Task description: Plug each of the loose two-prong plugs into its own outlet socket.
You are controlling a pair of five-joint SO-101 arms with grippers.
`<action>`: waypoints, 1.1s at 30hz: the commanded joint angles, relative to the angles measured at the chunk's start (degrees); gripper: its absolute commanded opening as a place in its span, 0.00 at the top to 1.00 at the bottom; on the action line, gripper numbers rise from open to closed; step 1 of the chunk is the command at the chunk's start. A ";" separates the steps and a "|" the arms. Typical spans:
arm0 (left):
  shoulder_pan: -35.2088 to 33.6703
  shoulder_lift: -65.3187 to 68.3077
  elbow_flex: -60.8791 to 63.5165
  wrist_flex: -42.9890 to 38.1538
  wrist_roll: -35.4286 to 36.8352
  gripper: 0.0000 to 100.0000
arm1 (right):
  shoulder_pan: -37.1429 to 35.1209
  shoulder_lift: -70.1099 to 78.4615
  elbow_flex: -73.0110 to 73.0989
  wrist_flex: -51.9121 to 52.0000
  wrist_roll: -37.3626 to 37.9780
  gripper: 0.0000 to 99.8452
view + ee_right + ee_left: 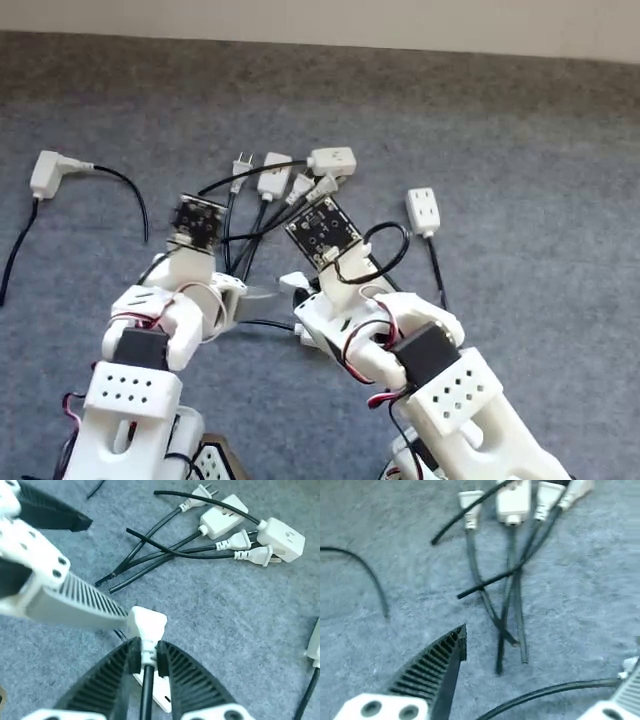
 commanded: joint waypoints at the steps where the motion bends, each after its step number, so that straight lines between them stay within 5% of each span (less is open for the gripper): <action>1: 1.36 -0.48 -0.13 -0.44 -0.09 0.52 | 0.84 3.30 -4.53 0.22 0.70 0.99; 16: -6.46 -0.92 -1.98 -0.79 0.53 0.52 | 5.85 12.88 -5.32 5.49 6.86 0.99; 33: 1.89 -0.48 -0.48 -0.44 2.37 0.52 | -5.76 12.00 -15.08 12.18 1.05 0.99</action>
